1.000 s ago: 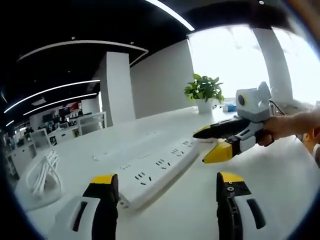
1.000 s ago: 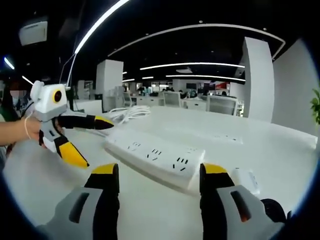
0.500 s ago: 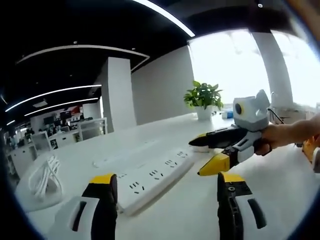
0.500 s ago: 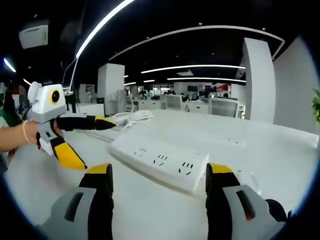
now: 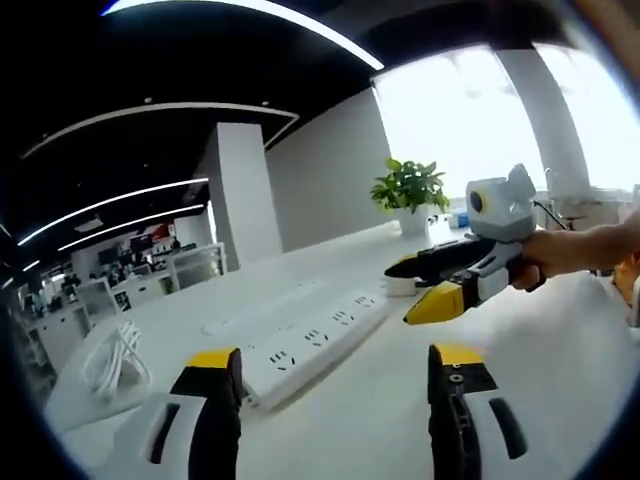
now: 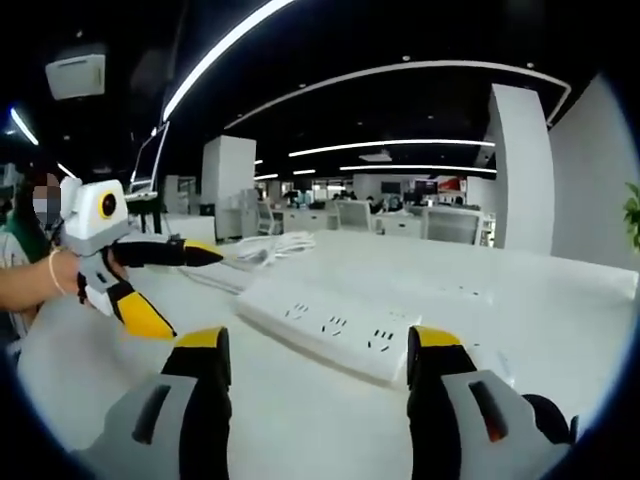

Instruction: Straighten the power strip on the desk, plug the charger into it

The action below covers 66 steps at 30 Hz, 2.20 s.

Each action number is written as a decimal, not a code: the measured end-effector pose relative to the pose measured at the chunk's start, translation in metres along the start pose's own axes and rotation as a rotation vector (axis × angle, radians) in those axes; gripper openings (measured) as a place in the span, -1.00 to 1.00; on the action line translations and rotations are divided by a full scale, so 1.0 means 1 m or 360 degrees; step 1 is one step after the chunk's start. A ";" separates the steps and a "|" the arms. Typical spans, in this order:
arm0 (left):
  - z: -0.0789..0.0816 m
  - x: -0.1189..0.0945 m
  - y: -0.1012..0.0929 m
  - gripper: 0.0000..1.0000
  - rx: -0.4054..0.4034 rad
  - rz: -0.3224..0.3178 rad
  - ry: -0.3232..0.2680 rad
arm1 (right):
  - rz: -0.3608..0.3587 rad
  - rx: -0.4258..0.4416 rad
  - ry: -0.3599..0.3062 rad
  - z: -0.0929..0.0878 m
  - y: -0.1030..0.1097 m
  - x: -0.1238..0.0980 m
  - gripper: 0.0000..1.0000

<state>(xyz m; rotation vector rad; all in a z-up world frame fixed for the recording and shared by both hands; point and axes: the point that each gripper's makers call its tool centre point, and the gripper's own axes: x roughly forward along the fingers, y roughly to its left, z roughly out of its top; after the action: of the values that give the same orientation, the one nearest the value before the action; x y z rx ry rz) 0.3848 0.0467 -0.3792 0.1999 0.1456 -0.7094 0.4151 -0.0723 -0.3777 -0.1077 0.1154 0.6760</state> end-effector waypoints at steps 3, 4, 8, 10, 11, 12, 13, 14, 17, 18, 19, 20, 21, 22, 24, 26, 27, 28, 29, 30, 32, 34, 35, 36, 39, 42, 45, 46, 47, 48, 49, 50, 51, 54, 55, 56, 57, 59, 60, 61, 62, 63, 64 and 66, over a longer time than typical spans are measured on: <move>0.000 -0.005 -0.003 0.46 -0.0025 -0.0015 -0.0003 | 0.0019 0.0019 -0.0011 0.002 0.002 -0.005 0.32; 0.000 -0.007 -0.003 0.45 -0.0050 -0.0017 -0.0006 | 0.0021 0.0031 -0.0015 0.003 0.003 -0.007 0.31; 0.003 -0.015 -0.004 0.45 -0.0094 -0.0006 -0.0044 | 0.0029 0.0045 -0.0044 0.006 0.006 -0.018 0.30; 0.005 -0.019 -0.004 0.44 -0.0109 -0.0002 -0.0062 | 0.0030 0.0055 -0.0052 0.007 0.007 -0.023 0.28; 0.006 -0.021 -0.003 0.43 -0.0113 0.0002 -0.0068 | 0.0037 0.0049 -0.0054 0.006 0.008 -0.026 0.27; 0.006 -0.022 -0.003 0.42 -0.0117 0.0005 -0.0070 | 0.0042 0.0043 -0.0051 0.006 0.009 -0.029 0.26; 0.007 -0.024 -0.002 0.43 -0.0125 0.0015 -0.0072 | 0.0043 0.0040 -0.0051 0.006 0.010 -0.031 0.26; 0.007 -0.025 -0.001 0.42 -0.0131 0.0019 -0.0072 | 0.0044 0.0043 -0.0054 0.006 0.009 -0.033 0.26; 0.007 -0.030 0.001 0.42 -0.0138 0.0034 -0.0074 | 0.0049 0.0049 -0.0073 0.010 0.010 -0.040 0.26; 0.007 -0.031 0.003 0.42 -0.0144 0.0042 -0.0078 | 0.0049 0.0045 -0.0085 0.012 0.010 -0.043 0.26; 0.007 -0.033 0.004 0.42 -0.0150 0.0049 -0.0080 | 0.0052 0.0041 -0.0095 0.014 0.010 -0.046 0.26; 0.007 -0.035 0.004 0.40 -0.0157 0.0056 -0.0081 | 0.0054 0.0040 -0.0101 0.016 0.010 -0.049 0.26; 0.007 -0.037 0.005 0.39 -0.0165 0.0065 -0.0080 | 0.0057 0.0039 -0.0107 0.017 0.011 -0.052 0.26; 0.007 -0.040 0.006 0.39 -0.0170 0.0073 -0.0081 | 0.0062 0.0037 -0.0109 0.017 0.010 -0.053 0.26; 0.007 -0.044 0.006 0.39 -0.0171 0.0085 -0.0094 | 0.0070 0.0027 -0.0110 0.017 0.011 -0.059 0.26; 0.009 -0.049 0.007 0.39 -0.0171 0.0098 -0.0103 | 0.0067 0.0023 -0.0118 0.018 0.010 -0.065 0.26; 0.010 -0.052 0.008 0.39 -0.0170 0.0107 -0.0109 | 0.0066 0.0018 -0.0122 0.018 0.010 -0.068 0.26; 0.011 -0.054 0.008 0.38 -0.0165 0.0109 -0.0117 | 0.0064 -0.0001 -0.0125 0.018 0.008 -0.071 0.26; 0.012 -0.056 0.009 0.38 -0.0162 0.0113 -0.0126 | 0.0058 -0.0007 -0.0125 0.017 0.007 -0.073 0.26; 0.012 -0.058 0.009 0.38 -0.0157 0.0115 -0.0133 | 0.0047 -0.0016 -0.0127 0.016 0.006 -0.078 0.25; 0.012 -0.060 0.010 0.37 -0.0154 0.0118 -0.0137 | 0.0026 -0.0041 -0.0126 0.013 0.003 -0.084 0.25; 0.012 -0.063 0.012 0.37 -0.0173 0.0131 -0.0147 | 0.0006 -0.0049 -0.0128 0.010 0.000 -0.090 0.25; 0.011 -0.065 0.012 0.36 -0.0180 0.0132 -0.0150 | 0.0003 -0.0043 -0.0127 0.009 -0.002 -0.093 0.25; 0.011 -0.066 0.012 0.35 -0.0186 0.0135 -0.0156 | -0.0003 -0.0028 -0.0126 0.007 -0.004 -0.096 0.24; 0.009 -0.071 0.010 0.33 -0.0170 0.0147 -0.0164 | -0.0014 -0.0008 -0.0131 0.004 -0.007 -0.105 0.21; 0.005 -0.074 0.009 0.26 -0.0167 0.0158 -0.0164 | -0.0035 0.0012 -0.0140 0.001 -0.010 -0.116 0.20; 0.001 -0.078 0.005 0.26 -0.0182 0.0164 -0.0179 | -0.0055 0.0030 -0.0146 -0.001 -0.014 -0.125 0.18; 0.000 -0.079 0.004 0.26 -0.0183 0.0164 -0.0182 | -0.0058 0.0034 -0.0146 -0.003 -0.015 -0.127 0.17; -0.001 -0.080 0.003 0.26 -0.0184 0.0164 -0.0181 | -0.0062 0.0036 -0.0144 -0.004 -0.015 -0.130 0.17; -0.003 -0.081 0.002 0.26 -0.0183 0.0162 -0.0174 | -0.0069 0.0037 -0.0140 -0.006 -0.017 -0.133 0.15; -0.004 -0.081 0.002 0.26 -0.0183 0.0162 -0.0170 | -0.0074 0.0035 -0.0137 -0.007 -0.018 -0.136 0.15; -0.006 -0.083 0.001 0.26 -0.0187 0.0163 -0.0166 | -0.0078 0.0037 -0.0135 -0.009 -0.019 -0.138 0.14; -0.007 -0.085 0.000 0.26 -0.0189 0.0162 -0.0165 | -0.0080 0.0041 -0.0135 -0.010 -0.019 -0.141 0.13; -0.010 -0.089 -0.004 0.25 -0.0191 0.0159 -0.0164 | -0.0080 0.0068 -0.0141 -0.013 -0.020 -0.149 0.10; -0.011 -0.090 -0.005 0.25 -0.0195 0.0161 -0.0168 | -0.0078 0.0083 -0.0143 -0.013 -0.021 -0.151 0.08; -0.012 -0.091 -0.007 0.25 -0.0198 0.0159 -0.0170 | -0.0079 0.0091 -0.0145 -0.013 -0.021 -0.152 0.07; -0.013 -0.092 -0.008 0.24 -0.0199 0.0157 -0.0169 | -0.0080 0.0097 -0.0149 -0.014 -0.021 -0.155 0.06; -0.016 -0.095 -0.010 0.24 -0.0200 0.0157 -0.0161 | -0.0084 0.0098 -0.0153 -0.014 -0.021 -0.159 0.05; -0.017 -0.096 -0.011 0.24 -0.0201 0.0156 -0.0158 | -0.0087 0.0097 -0.0153 -0.014 -0.022 -0.161 0.05; -0.018 -0.097 -0.012 0.24 -0.0202 0.0152 -0.0155 | -0.0091 0.0096 -0.0155 -0.014 -0.022 -0.163 0.05; -0.019 -0.097 -0.013 0.24 -0.0205 0.0149 -0.0148 | -0.0094 0.0098 -0.0157 -0.014 -0.023 -0.165 0.04; -0.021 -0.098 -0.013 0.23 -0.0207 0.0149 -0.0136 | -0.0094 0.0100 -0.0158 -0.014 -0.023 -0.166 0.04; -0.023 -0.098 -0.014 0.23 -0.0207 0.0150 -0.0123 | -0.0092 0.0107 -0.0160 -0.014 -0.023 -0.168 0.03; -0.025 -0.099 -0.015 0.23 -0.0208 0.0149 -0.0106 | -0.0096 0.0117 -0.0163 -0.015 -0.024 -0.170 0.03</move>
<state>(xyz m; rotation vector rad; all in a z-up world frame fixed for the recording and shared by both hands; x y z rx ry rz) 0.2993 0.1038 -0.3860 0.0575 0.1178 -0.6103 0.2975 -0.1972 -0.3668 -0.0056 0.0381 0.6150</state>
